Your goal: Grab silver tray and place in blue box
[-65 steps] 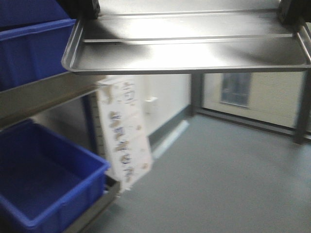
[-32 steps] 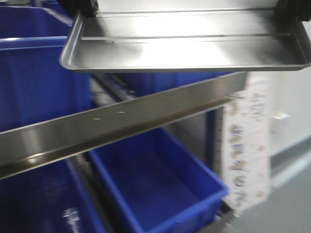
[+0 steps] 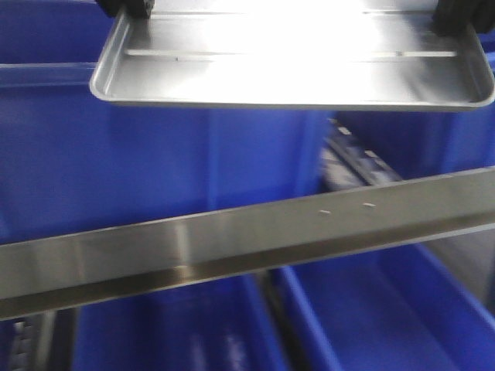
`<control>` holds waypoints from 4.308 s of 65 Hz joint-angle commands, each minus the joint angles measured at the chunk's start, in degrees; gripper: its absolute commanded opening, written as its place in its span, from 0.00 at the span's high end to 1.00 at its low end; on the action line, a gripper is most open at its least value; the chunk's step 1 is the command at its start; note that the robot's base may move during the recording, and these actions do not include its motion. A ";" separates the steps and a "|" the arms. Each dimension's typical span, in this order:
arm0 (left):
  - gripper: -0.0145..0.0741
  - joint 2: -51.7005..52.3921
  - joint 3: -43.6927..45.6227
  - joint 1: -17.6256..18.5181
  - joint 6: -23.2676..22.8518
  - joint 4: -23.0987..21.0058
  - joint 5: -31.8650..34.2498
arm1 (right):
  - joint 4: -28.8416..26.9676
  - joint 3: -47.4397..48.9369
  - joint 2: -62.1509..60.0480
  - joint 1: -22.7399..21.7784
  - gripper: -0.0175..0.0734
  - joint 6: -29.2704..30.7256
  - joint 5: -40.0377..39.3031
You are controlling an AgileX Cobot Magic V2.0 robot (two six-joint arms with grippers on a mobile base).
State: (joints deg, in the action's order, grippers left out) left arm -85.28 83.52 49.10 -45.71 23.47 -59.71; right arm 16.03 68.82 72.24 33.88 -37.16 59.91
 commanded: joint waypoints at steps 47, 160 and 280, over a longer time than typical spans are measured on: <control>0.95 2.20 4.75 0.00 0.30 6.08 -3.18 | 4.14 1.81 -1.56 -0.43 0.74 1.15 0.97; 0.95 -7.73 6.83 -14.41 2.40 5.85 20.24 | 7.04 28.53 22.70 -5.94 0.74 7.52 -7.23; 0.94 29.60 -23.71 -4.68 21.39 -4.14 16.67 | 2.05 -7.19 -10.47 -6.22 0.75 17.80 -16.61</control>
State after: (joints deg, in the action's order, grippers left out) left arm -61.96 64.36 43.24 -24.31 18.75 -51.03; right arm 16.63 66.94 69.34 27.50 -20.10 51.14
